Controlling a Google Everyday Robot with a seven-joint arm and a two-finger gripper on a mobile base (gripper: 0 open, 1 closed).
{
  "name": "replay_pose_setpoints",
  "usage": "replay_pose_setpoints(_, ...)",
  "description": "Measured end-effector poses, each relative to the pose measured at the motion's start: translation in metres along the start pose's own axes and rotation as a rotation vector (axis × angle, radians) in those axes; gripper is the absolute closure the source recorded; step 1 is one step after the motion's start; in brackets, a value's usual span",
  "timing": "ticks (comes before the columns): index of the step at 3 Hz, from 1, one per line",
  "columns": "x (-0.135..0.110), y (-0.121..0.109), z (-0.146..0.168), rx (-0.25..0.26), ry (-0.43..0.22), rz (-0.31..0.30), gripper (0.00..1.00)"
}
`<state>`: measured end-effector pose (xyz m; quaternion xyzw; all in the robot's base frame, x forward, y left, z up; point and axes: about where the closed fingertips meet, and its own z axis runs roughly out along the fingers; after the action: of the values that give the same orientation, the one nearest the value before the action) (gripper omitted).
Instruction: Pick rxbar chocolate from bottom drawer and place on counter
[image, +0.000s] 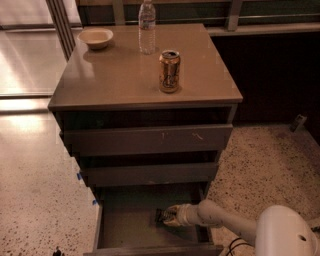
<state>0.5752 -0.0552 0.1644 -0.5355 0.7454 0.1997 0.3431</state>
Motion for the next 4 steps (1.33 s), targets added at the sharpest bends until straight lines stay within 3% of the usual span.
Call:
replay_pose_setpoints(1, -0.032, -0.011, -0.059, 0.053, 0.024, -0.004, 1.0)
replay_pose_setpoints(2, -0.093, -0.021, -0.115, 0.131, 0.006, 0.026, 1.0)
replay_pose_setpoints(3, -0.119, -0.008, -0.137, 0.119, 0.019, -0.02, 1.0)
replay_pose_setpoints(4, -0.119, -0.008, -0.137, 0.119, 0.019, -0.02, 1.0)
